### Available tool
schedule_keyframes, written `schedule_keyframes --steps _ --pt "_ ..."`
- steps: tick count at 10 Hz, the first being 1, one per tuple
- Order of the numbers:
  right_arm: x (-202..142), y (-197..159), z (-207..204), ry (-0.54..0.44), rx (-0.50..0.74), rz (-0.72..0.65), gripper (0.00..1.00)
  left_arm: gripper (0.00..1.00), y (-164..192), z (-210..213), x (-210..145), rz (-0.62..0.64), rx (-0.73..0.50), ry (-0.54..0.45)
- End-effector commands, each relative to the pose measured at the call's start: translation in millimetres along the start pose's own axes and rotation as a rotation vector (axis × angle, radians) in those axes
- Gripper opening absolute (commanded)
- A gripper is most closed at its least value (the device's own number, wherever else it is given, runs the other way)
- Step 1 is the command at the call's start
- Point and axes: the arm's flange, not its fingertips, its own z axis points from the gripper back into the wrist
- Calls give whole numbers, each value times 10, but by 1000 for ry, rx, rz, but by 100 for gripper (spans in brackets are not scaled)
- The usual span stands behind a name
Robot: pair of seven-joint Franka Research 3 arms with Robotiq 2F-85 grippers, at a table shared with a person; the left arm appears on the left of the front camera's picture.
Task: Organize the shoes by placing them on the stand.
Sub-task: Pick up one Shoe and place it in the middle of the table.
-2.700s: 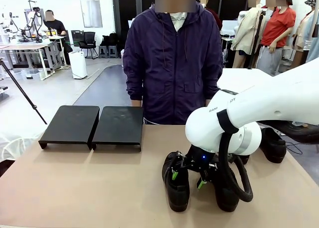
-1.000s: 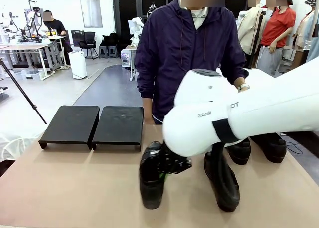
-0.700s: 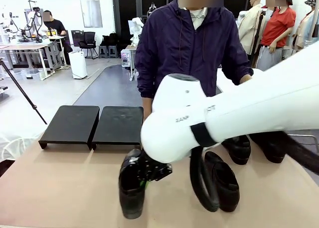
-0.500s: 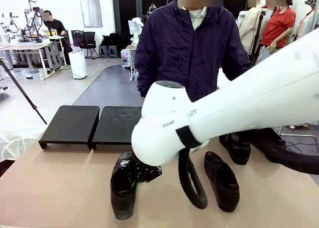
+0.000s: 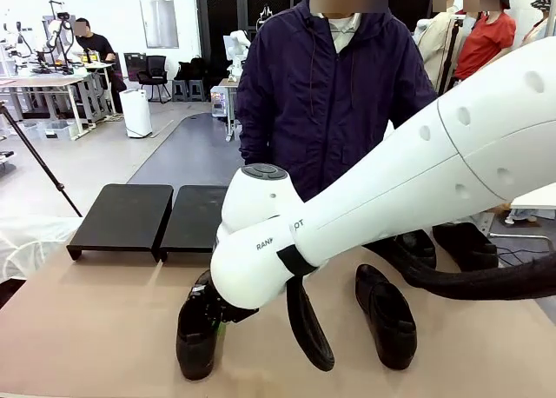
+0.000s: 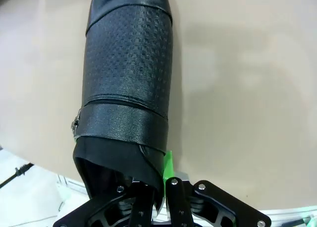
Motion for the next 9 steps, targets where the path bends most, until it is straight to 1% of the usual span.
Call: schedule_keyframes --steps 1,2,3,6,8,9 --pt "45 145 -81 -9 -31 -24 0 100 -8 -26 -19 -15 -20 -7" --pt "46 130 -76 -3 -36 -23 59 100 -8 -26 -19 -15 -20 -7" --pt "49 115 -68 5 -36 -26 100 100 -8 -26 -19 -15 -20 -7" --pt "60 66 73 55 4 -10 100 100 -8 -26 -19 -15 -20 -7" --pt "79 37 237 94 36 11 100 100 -8 -26 -19 -15 -20 -7" --pt "90 27 323 99 46 22 100 100 -8 -26 -19 -15 -20 -7"
